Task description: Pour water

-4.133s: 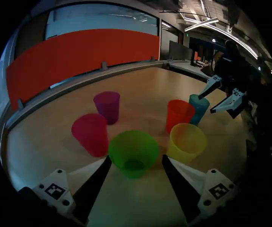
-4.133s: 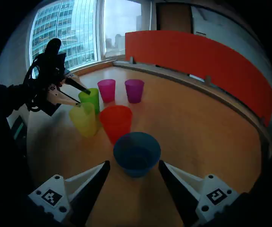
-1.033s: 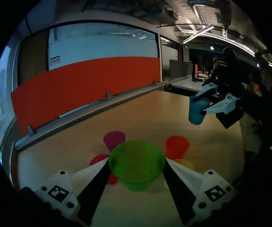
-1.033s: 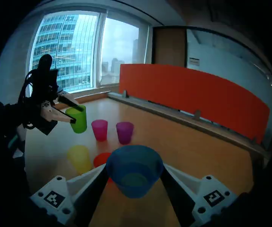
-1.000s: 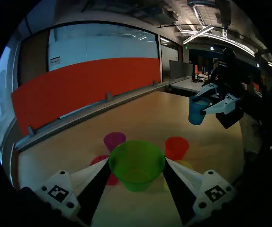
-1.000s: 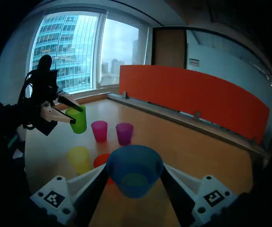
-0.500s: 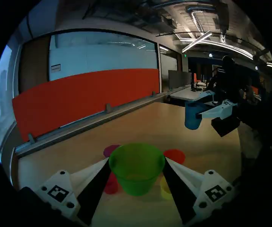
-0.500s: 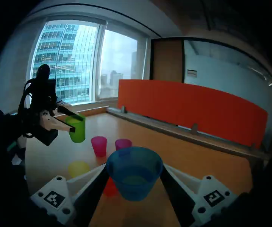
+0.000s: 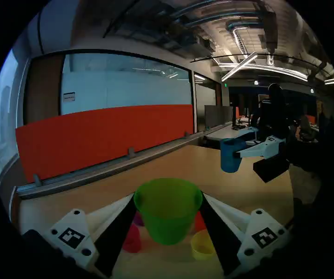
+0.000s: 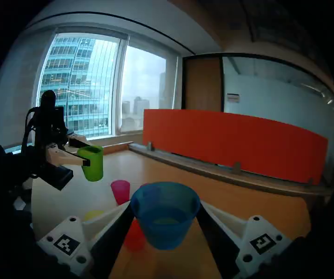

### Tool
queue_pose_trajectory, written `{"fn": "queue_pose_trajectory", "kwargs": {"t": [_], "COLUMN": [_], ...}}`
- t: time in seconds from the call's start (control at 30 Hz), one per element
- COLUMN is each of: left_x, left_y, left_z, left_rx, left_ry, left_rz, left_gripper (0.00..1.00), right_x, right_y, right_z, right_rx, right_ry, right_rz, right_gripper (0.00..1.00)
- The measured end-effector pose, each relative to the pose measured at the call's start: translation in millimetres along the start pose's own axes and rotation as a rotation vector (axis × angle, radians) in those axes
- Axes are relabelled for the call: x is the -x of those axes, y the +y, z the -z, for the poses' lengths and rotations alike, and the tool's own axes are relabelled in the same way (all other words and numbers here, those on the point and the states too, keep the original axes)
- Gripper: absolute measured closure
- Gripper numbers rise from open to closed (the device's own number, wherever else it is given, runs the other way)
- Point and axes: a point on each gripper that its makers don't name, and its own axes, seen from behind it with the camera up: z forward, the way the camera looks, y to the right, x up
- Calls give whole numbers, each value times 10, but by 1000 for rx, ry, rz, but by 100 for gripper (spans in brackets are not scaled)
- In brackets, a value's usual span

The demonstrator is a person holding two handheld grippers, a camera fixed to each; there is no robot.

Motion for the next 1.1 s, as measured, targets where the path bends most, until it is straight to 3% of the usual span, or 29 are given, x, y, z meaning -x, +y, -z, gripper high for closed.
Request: {"fn": "queue_pose_trajectory", "kwargs": {"t": [0.27, 0.67, 1.1], "left_x": [-112, -122, -130], "left_y": [53, 151, 295], "left_z": [8, -10, -55], "left_rx": [12, 39, 74], "left_ry": [41, 46, 50], "left_rz": [9, 7, 3], "left_gripper": [11, 11, 11], "right_x": [-57, -229, -556], "right_y": [10, -48, -155], "right_z": [-3, -48, -116], "right_rx": [-1, -30, -62], "right_ry": [8, 13, 31], "right_rz": [14, 49, 171], "right_gripper": [9, 8, 9]}}
